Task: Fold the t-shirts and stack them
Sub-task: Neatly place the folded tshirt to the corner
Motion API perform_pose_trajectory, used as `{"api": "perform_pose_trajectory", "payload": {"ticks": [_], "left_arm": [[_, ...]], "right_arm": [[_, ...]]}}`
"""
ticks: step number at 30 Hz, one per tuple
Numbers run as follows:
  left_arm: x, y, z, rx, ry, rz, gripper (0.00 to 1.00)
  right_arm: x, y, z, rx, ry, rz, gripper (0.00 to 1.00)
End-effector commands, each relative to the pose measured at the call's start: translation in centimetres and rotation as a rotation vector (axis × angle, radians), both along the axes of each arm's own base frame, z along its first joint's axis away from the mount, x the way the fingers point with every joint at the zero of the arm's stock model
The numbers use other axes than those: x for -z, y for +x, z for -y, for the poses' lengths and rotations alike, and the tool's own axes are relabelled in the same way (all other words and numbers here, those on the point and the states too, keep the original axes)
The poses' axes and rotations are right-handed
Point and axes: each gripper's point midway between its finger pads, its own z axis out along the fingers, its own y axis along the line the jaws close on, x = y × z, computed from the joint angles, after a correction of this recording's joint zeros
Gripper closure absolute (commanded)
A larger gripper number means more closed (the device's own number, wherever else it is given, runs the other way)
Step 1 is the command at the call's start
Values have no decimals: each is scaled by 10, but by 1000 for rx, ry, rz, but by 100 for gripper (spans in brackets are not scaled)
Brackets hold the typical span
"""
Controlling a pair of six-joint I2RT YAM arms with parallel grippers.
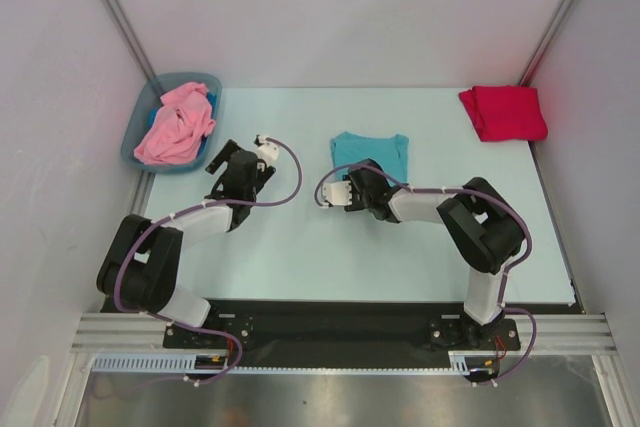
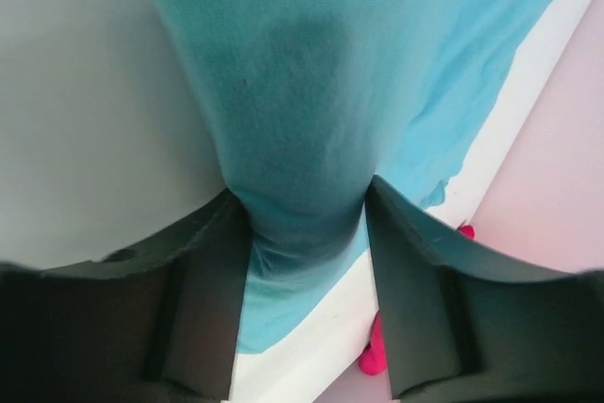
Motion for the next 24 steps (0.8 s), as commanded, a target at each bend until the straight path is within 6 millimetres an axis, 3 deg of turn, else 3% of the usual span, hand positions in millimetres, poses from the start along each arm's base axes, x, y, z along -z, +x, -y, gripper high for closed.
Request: {"api": "perform_pose_trajectory", "payload": {"ticks": [1, 6, 9, 13, 17, 24], "left_arm": [[-17, 4, -2, -9, -16, 60, 0], [-16, 5, -2, -8, -13, 56, 0], [-15, 6, -3, -10, -9, 53, 0], [-15, 5, -3, -11, -7, 55, 0], [-16, 5, -3, -11, -7, 53, 0], [-15, 5, -3, -13, -7, 52, 0]], "right_arm": [[43, -26, 32, 26, -89, -156, 51], [39, -25, 39, 45, -94, -151, 75], [34, -22, 42, 57, -97, -141, 98], [21, -17, 43, 74, -88, -114, 100], [-9, -4, 47, 113, -79, -24, 100], [-87, 35, 63, 189, -40, 213, 100]]}}
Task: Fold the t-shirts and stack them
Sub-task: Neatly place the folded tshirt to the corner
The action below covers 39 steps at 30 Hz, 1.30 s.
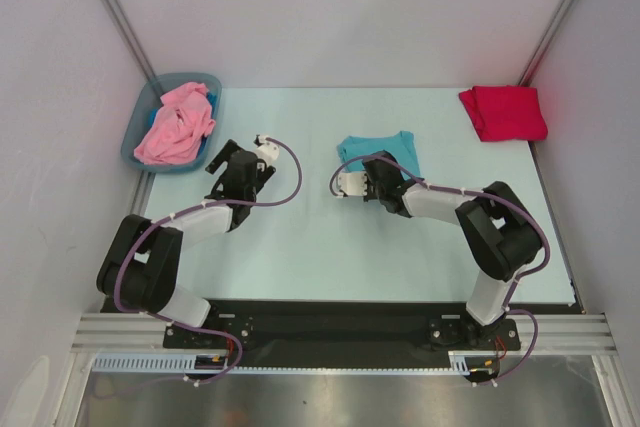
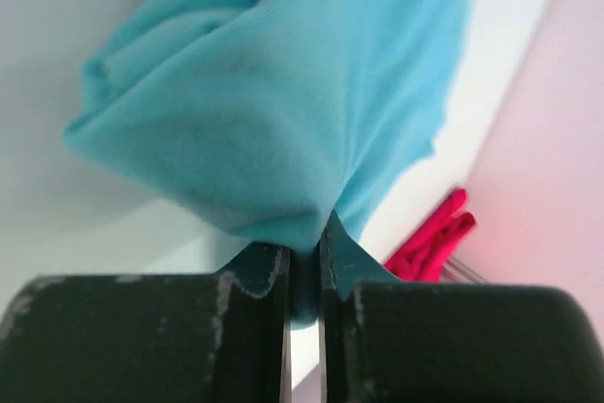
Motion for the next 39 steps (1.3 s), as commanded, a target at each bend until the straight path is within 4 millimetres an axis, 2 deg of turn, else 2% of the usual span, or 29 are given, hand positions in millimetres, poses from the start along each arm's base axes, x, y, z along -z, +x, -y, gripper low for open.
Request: {"api": "perform_pose_trajectory", "payload": {"ticks": [1, 4, 7, 8, 14, 15, 18, 22, 25, 31, 34, 35, 36, 39], "left_arm": [[-15, 5, -3, -14, -8, 51, 0], [-15, 4, -3, -13, -10, 52, 0], [-16, 3, -3, -12, -13, 53, 0], [-16, 3, -3, -12, -13, 53, 0], [-15, 3, -3, -13, -13, 51, 0], [-15, 3, -3, -13, -13, 49, 0], [-14, 3, -3, -13, -13, 49, 0], [-13, 4, -3, -14, -10, 46, 0], [-13, 4, -3, -13, -11, 45, 0], [-9, 5, -3, -15, -1, 33, 0], [-9, 5, -4, -21, 5, 35, 0], [-9, 6, -4, -20, 6, 36, 0], [-10, 6, -4, -20, 6, 36, 0], [-9, 5, -5, -23, 15, 33, 0]], "right_arm": [[-78, 35, 23, 99, 25, 226, 100], [-102, 50, 35, 131, 35, 295, 100], [-130, 69, 53, 179, 39, 394, 100], [-137, 77, 66, 206, 36, 419, 100], [-184, 106, 101, 267, 52, 593, 100], [-188, 111, 114, 285, 43, 615, 100], [-204, 123, 129, 292, 37, 690, 100], [-225, 145, 169, 352, 25, 771, 100], [-238, 156, 188, 364, 22, 816, 100], [-265, 175, 217, 375, 9, 912, 100], [-286, 186, 235, 402, 24, 970, 100], [-284, 191, 239, 405, 25, 977, 100], [-299, 193, 246, 414, 26, 1013, 100], [-313, 204, 259, 417, 12, 1058, 100]]}}
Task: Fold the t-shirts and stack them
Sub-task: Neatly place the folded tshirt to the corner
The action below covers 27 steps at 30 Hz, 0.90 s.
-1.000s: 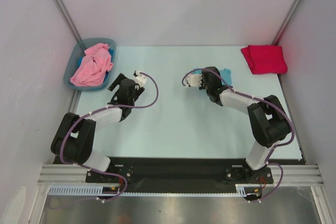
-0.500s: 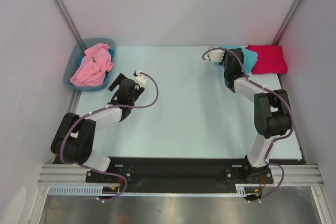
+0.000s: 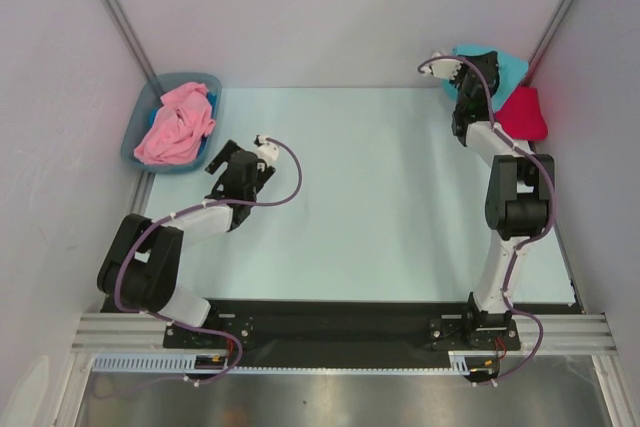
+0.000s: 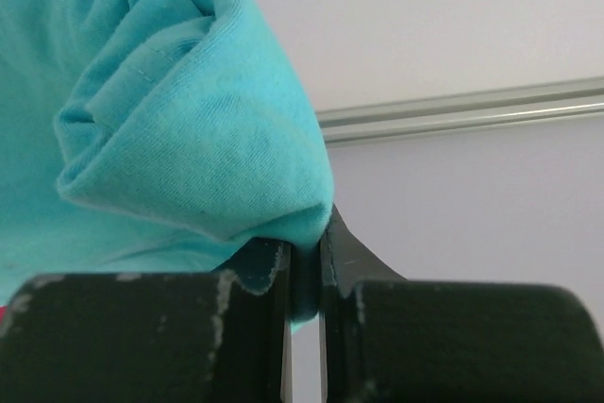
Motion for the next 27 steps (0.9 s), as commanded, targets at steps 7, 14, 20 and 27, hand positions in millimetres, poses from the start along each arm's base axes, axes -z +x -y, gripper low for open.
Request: {"api": "perform_pose_trajectory", "payload": {"ticks": [7, 14, 20, 27], "left_arm": [[-15, -10, -9, 14, 5, 33, 0], [-37, -34, -21, 108, -35, 10, 0], [-58, -48, -36, 106, -74, -24, 0], [-55, -62, -36, 89, -127, -74, 0]], "right_arm": [[-80, 37, 57, 31, -61, 254, 100], [-69, 57, 114, 41, -80, 272, 100], [-55, 67, 146, 2, -98, 262, 100], [-51, 74, 163, -44, -94, 290, 100]]}}
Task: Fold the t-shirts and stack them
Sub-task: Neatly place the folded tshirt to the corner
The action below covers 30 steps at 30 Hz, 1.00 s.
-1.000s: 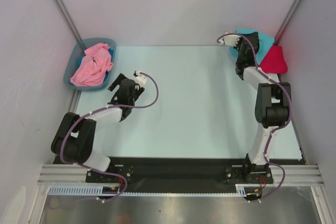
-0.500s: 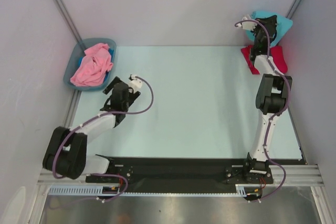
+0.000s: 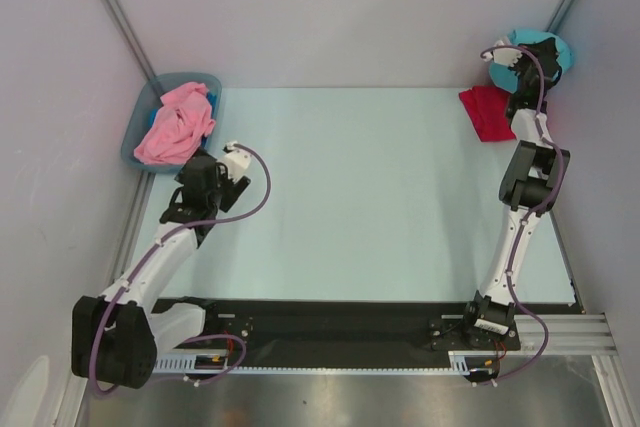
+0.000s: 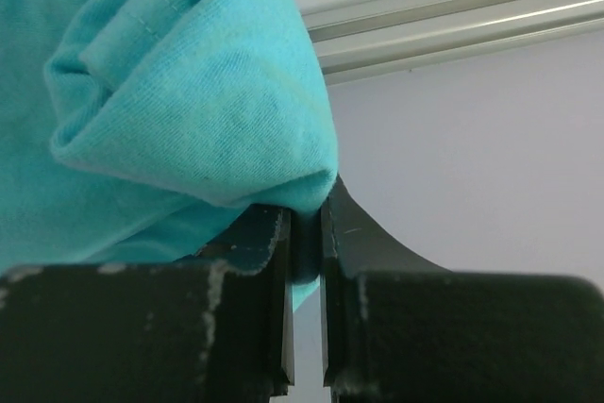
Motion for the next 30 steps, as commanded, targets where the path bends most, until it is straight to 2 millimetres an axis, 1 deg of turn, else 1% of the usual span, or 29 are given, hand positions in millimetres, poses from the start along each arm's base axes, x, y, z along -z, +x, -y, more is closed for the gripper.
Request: {"api": "perform_pose_trajectory", "payload": {"ticks": [1, 6, 7, 9, 13, 16, 17, 18, 19, 20, 21, 23, 24, 25, 26, 27, 28, 29, 30], "left_arm": [[-11, -6, 5, 15, -52, -14, 0], [-14, -9, 1, 10, -24, -29, 0], [-14, -9, 0, 6, -22, -29, 0], [-15, -10, 1, 5, -34, -29, 0], [-12, -11, 0, 6, -28, -36, 0], [-12, -11, -1, 4, -26, -33, 0], [-12, -11, -1, 6, -25, -34, 0], [-12, -11, -1, 7, -27, -34, 0], [-13, -11, -2, 5, -26, -29, 0], [-14, -11, -2, 4, -25, -29, 0], [-14, -11, -2, 6, -25, -29, 0], [-14, -11, -3, 8, -15, -30, 0], [-13, -11, -3, 8, -11, -34, 0], [-14, -11, -3, 9, -11, -31, 0], [-14, -10, -4, 9, -7, -33, 0], [-13, -10, -3, 11, -6, -34, 1], [-14, -9, -4, 9, -8, -31, 0], [-14, -9, -3, 10, -9, -33, 0], [-12, -9, -3, 11, -9, -36, 0]], "right_arm": [[-63, -4, -10, -67, -46, 154, 100], [-59, 2, -18, -119, -70, 144, 100], [-54, 4, -20, -126, -69, 135, 100], [-50, 7, -24, -143, -80, 129, 100], [-38, 12, -27, -165, -75, 112, 100], [-18, 12, -30, -194, -63, 54, 100], [-15, 11, -34, -209, -67, 37, 100], [3, 11, -35, -213, -61, 2, 100], [13, 10, -36, -216, -59, -19, 100], [13, 6, -38, -221, -61, -24, 100], [37, 1, -36, -222, -40, -71, 100], [51, -5, -37, -231, -32, -116, 100], [49, -12, -37, -231, -32, -121, 100], [68, -18, -38, -233, -16, -162, 100], [71, -23, -39, -236, -15, -175, 100], [62, -28, -39, -235, -18, -172, 100], [73, -35, -40, -234, -3, -203, 100], [74, -39, -40, -236, -4, -220, 100], [80, -42, -39, -234, 10, -252, 100]]}}
